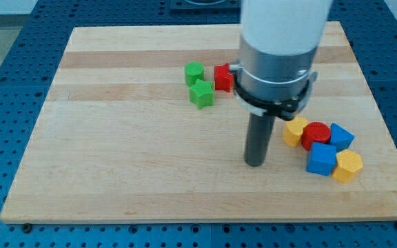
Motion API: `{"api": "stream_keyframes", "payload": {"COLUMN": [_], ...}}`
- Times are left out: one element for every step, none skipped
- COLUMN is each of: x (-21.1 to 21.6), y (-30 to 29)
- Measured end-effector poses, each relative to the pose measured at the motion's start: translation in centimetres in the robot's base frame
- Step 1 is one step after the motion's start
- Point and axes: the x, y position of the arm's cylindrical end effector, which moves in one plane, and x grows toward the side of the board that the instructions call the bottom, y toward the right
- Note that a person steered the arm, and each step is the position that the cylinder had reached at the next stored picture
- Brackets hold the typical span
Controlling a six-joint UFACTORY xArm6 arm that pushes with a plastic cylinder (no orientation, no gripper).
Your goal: Push the heart to the bottom right of the red star
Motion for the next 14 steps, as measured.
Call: {"api": "stream_keyframes", "payload": {"x": [-1.3, -2.4, -2.7, -3.8, -5.9, -7.9, -9.4, -10.6, -12.3, -13.5, -13.6, -13.6, -13.3, -12.9], "y": [3.4, 5.1, 7.0, 8.7, 9.5, 9.5, 9.3, 8.5, 8.1, 8.1, 7.8, 6.5, 4.8, 3.0]}}
